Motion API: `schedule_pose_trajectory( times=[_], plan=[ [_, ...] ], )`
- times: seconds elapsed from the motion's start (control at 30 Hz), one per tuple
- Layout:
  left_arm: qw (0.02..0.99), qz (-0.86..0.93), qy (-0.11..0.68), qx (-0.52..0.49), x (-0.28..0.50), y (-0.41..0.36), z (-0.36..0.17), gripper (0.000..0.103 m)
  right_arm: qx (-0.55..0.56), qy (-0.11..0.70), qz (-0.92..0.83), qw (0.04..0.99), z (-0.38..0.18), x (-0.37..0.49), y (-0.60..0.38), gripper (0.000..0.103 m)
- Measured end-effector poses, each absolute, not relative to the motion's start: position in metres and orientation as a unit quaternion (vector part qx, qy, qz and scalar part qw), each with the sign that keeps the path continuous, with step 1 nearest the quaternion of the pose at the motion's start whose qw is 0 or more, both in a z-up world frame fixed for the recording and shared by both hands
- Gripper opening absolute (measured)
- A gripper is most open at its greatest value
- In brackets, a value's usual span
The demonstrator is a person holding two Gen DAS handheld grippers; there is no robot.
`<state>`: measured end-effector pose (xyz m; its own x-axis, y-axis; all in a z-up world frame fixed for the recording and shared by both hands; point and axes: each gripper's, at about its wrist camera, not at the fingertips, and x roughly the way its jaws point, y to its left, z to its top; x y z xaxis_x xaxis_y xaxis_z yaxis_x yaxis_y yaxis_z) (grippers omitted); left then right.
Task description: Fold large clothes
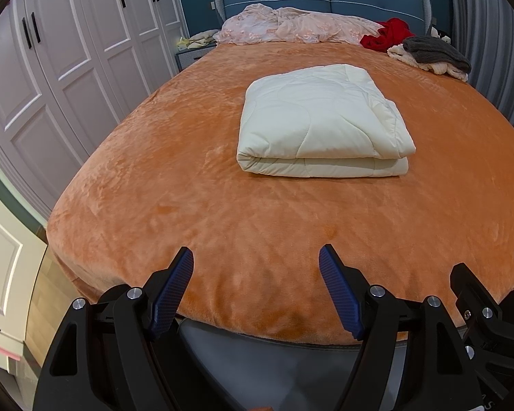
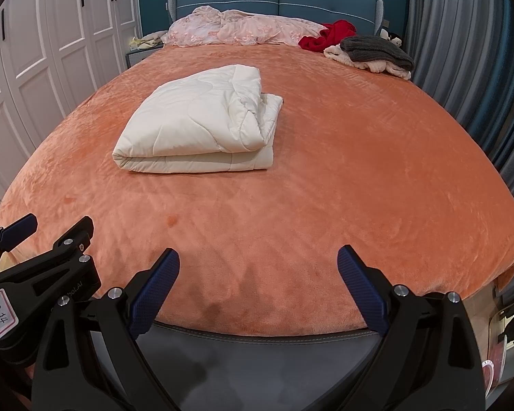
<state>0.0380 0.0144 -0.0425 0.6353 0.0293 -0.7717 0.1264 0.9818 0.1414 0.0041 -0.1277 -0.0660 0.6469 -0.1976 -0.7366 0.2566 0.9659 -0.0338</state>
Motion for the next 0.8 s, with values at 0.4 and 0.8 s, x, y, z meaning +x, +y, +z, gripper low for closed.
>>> schedule_pose_trajectory(
  times=[0.4,0.8],
  plan=[
    [0.899,-0.025,0.427,0.091,0.0361,0.0133,-0.0413,0.071,0.037,0.401,-0.125,0.907,-0.0662,0.0038,-0.1284,0.091],
    [0.899,-0.025,0.427,0.091,0.0365,0.0133,-0.0416,0.07,0.037,0.402,-0.125,0.906,-0.0663,0.0037,-0.1293,0.091]
  ],
)
